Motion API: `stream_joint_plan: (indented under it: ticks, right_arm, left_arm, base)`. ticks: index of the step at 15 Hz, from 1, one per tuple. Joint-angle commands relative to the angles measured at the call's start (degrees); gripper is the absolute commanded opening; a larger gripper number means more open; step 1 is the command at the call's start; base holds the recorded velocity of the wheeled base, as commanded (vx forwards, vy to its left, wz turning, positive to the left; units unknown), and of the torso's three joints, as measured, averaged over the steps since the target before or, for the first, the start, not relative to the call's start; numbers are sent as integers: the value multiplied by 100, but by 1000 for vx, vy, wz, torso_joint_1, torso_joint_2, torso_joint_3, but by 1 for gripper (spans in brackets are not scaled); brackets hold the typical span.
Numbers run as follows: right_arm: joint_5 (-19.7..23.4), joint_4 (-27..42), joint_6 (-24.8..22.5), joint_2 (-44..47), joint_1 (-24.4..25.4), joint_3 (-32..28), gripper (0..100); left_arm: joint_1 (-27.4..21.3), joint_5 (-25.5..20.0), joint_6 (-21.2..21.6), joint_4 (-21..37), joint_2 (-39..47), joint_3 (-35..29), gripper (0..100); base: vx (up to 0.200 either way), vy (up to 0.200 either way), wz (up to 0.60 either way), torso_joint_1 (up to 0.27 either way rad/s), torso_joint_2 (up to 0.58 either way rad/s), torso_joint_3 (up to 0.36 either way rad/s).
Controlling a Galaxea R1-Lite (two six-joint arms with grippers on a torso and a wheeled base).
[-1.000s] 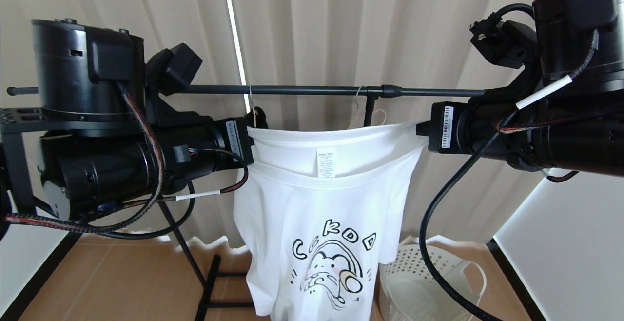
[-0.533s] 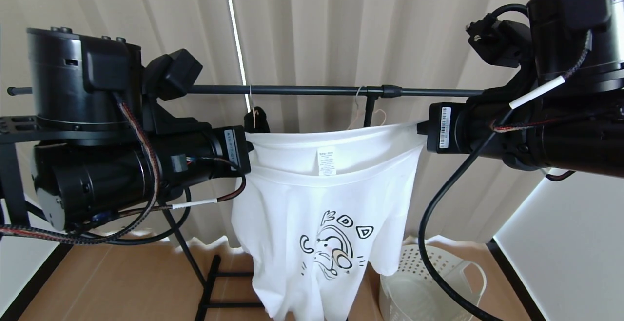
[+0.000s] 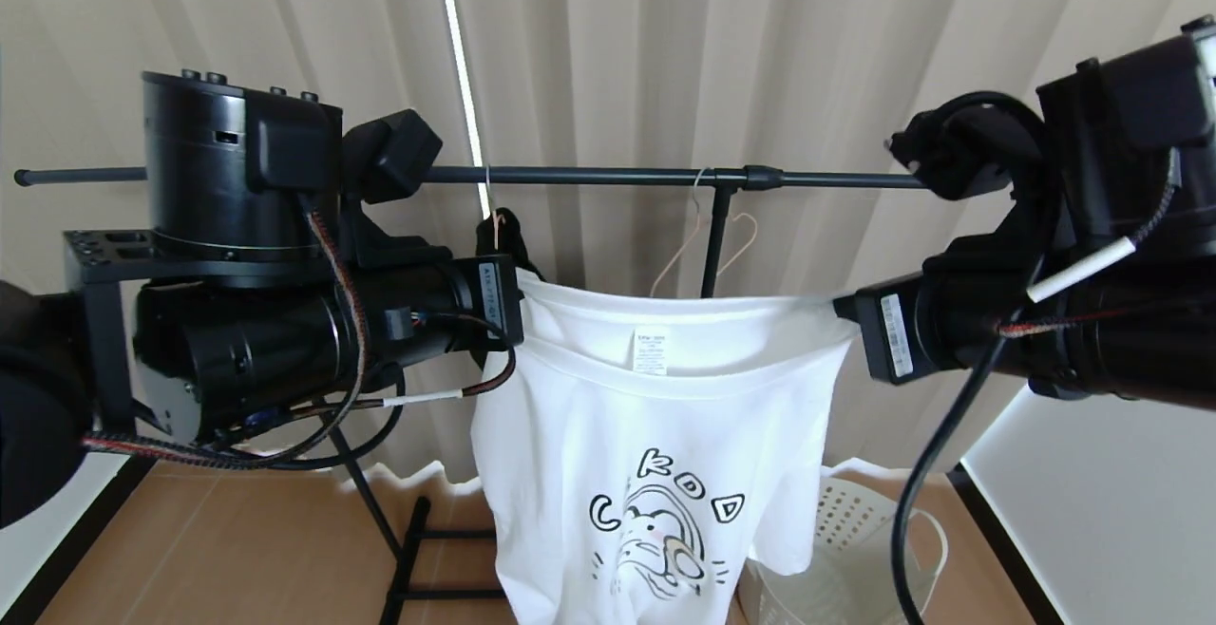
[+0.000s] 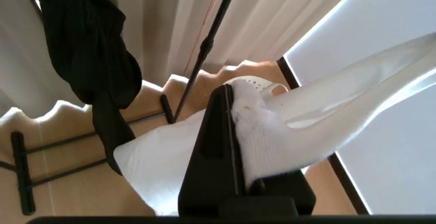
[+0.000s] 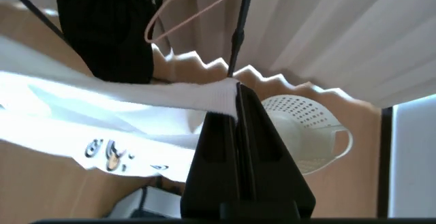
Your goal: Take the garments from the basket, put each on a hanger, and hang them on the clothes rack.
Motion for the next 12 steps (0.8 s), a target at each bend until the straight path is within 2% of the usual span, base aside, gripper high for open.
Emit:
stream_joint_plan:
  ticks: [1,3,6,9,12]
  right_arm:
    - [6,7,-221,-234,273,377,0]
    - [15,87,-414,-322,581,518,0]
    - [67,842,-414,-524,1038,518,0]
    - [164,965,-396,-489,1547,526,0]
    - [261,904,-168,-199,2075,518,0]
  left_arm:
    - [-10,-12,1,-256,569,-323,0]
    - [16,-56,107,-335,956,-798,0]
    - [42,-689,160,-361,1325,-1378,0]
    - [139,-997,151,-678,1668,-1773,0]
    - [253,-1840,160,-977,1721,-1870,0]
  base:
    - [0,0,0,0,0,0]
    - [0,0,0,0,0,0]
    - [0,0,0,0,0,0]
    - [0,0,0,0,0,0]
    - [0,0,0,0,0,0]
